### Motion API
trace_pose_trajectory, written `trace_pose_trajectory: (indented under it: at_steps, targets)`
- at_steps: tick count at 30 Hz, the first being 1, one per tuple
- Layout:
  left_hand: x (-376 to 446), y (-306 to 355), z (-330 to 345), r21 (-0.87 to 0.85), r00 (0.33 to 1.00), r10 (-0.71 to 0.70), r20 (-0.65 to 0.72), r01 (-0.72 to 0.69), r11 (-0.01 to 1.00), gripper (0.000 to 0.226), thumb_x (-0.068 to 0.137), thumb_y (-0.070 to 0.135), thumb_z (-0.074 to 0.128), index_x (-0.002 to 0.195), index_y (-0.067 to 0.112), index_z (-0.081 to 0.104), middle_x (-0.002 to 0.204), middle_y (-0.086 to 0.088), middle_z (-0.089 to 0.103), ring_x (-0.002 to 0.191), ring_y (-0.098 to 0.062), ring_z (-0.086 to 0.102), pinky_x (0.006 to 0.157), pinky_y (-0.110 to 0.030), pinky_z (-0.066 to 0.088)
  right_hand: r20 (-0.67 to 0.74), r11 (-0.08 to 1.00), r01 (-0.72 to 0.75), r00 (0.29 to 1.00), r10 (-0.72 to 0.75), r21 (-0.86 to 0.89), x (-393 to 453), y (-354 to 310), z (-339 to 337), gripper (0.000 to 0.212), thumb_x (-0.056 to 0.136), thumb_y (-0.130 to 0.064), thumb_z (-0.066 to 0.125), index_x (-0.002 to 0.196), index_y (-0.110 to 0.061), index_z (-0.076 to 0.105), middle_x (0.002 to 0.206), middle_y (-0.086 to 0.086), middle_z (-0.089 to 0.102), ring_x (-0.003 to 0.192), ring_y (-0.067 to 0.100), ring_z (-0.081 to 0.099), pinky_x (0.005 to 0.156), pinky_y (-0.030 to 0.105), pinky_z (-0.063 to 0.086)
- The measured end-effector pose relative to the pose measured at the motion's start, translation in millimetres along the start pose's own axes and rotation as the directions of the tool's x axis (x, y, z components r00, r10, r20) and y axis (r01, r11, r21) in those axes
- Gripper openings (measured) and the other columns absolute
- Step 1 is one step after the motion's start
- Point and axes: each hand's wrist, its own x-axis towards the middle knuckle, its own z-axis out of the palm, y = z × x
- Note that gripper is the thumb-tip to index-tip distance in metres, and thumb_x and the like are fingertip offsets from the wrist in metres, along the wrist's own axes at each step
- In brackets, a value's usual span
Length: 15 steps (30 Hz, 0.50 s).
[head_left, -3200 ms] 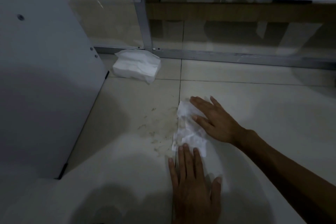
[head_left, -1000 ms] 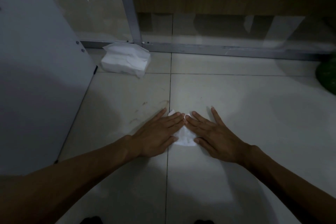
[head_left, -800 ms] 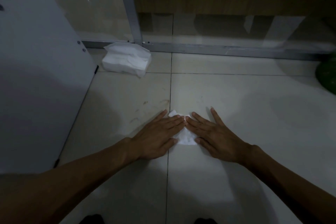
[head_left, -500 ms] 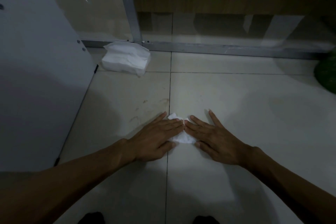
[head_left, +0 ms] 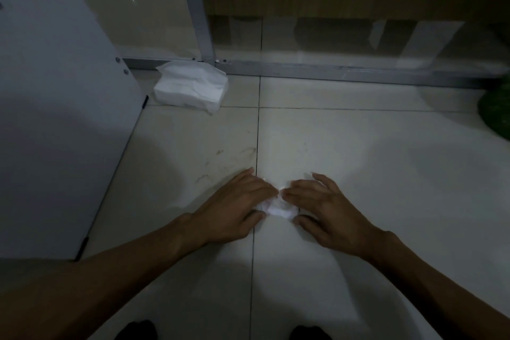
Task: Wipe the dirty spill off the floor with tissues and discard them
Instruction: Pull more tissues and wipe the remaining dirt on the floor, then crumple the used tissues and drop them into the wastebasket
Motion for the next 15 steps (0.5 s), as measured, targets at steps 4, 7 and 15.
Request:
trace_pose_trajectory:
  at_steps: [4,7,15]
  targets:
    - [15.2,-4.9,-4.0,0.093,0.999,-0.037,0.026,0.034,0.995,0.036,0.086,0.019,0.072,0.119,0.006,0.070,0.114,-0.011,0.066,0.104,-0.029,0.058,0.103,-0.043,0.041,0.058,0.998,-0.060,0.997,0.059,0.009,12.5,-6.1,-11.2,0.047,0.091,-0.025,0.074,0.135,-0.012,0.065,0.121,0.004,0.071,0.109,0.025,0.063,0.091,0.043,0.047]
    - [19.6,-4.0,-10.3,0.184,0.997,-0.027,0.073,0.013,0.983,0.033,0.084,0.021,0.073,0.114,0.006,0.073,0.106,-0.011,0.065,0.097,-0.029,0.057,0.088,-0.042,0.046,0.130,0.996,-0.078,0.988,0.081,-0.035,21.8,-7.4,-16.2,0.044,0.094,-0.021,0.069,0.137,-0.012,0.064,0.112,0.007,0.069,0.102,0.026,0.060,0.085,0.039,0.044]
    - [20.4,11.7,-9.2,0.210,0.996,-0.061,0.067,0.046,0.977,0.009,0.083,-0.004,0.072,0.083,0.003,0.077,0.080,-0.016,0.068,0.072,-0.033,0.062,0.065,-0.036,0.045,0.115,0.980,-0.158,0.978,0.172,-0.122,28.0,-38.8,-10.6,0.027,0.077,0.001,0.084,0.103,-0.005,0.080,0.075,0.013,0.068,0.062,0.028,0.063,0.062,0.021,0.032]
